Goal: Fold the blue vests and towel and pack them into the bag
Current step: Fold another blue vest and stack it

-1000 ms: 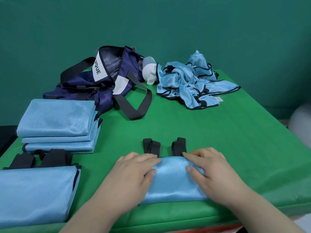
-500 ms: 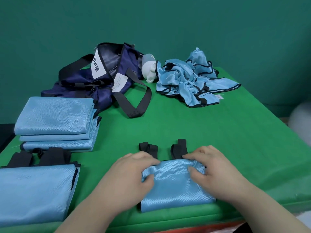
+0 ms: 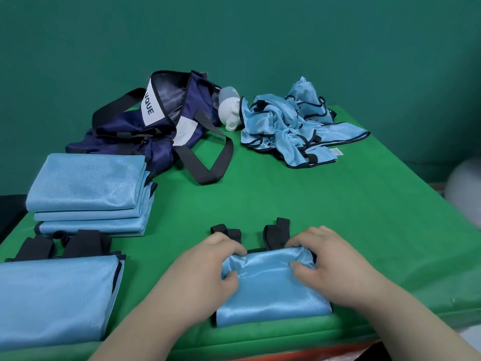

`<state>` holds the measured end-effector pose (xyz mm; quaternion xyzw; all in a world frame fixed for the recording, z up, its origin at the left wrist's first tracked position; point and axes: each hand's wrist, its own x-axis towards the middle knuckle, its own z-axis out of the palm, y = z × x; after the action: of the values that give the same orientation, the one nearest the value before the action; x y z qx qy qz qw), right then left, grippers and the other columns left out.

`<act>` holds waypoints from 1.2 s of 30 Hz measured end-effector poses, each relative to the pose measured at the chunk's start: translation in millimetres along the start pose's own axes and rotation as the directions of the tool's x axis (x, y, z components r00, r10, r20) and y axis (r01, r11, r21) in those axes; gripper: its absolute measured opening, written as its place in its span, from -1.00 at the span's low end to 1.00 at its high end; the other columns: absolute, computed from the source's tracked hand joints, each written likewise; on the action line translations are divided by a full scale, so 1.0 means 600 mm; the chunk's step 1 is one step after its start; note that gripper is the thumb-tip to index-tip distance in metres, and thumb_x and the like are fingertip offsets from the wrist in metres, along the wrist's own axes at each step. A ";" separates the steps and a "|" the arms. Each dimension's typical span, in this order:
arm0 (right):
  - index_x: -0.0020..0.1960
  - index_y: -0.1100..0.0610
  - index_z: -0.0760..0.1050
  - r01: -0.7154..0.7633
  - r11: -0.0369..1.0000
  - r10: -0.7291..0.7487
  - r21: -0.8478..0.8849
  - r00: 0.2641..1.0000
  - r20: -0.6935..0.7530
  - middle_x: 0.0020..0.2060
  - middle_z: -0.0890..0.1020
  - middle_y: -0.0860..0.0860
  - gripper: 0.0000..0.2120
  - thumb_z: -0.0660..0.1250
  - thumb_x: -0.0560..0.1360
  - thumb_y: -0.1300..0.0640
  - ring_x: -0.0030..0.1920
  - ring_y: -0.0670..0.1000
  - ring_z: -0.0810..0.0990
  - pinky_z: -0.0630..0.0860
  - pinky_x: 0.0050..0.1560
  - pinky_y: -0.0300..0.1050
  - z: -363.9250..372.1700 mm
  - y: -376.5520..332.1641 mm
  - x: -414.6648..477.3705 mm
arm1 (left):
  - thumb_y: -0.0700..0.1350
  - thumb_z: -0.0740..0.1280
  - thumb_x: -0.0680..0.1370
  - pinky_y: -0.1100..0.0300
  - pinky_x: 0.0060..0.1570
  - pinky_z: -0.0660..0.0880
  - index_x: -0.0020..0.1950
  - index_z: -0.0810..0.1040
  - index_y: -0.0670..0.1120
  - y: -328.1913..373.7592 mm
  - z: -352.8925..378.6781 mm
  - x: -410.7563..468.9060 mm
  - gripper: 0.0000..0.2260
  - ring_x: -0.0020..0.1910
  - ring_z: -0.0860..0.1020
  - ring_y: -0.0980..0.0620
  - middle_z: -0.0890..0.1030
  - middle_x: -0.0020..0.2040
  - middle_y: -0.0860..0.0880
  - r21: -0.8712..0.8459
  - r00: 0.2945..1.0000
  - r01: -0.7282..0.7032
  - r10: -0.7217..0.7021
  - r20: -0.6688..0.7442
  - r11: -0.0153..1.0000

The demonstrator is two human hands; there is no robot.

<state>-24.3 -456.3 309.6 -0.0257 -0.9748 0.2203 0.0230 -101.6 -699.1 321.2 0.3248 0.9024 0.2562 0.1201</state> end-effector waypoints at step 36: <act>-0.12 -0.09 0.58 -0.014 0.688 0.044 0.726 0.999 -0.022 -0.43 0.55 -0.13 -0.85 0.42 0.43 0.16 -0.47 -0.10 0.36 0.31 -0.40 -0.22 0.096 -0.446 0.102 | -0.11 0.44 0.40 0.04 -0.06 0.49 -0.03 0.69 0.28 -0.233 -0.317 -0.239 -0.71 -0.14 0.48 0.03 0.63 -0.04 -0.12 -0.491 0.829 0.284 -0.468 -0.306 0.824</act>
<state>-99.6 -718.6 375.3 -0.0342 -0.8075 0.5871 0.0462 -138.7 -957.1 413.0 0.0401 0.8754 0.4798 0.0435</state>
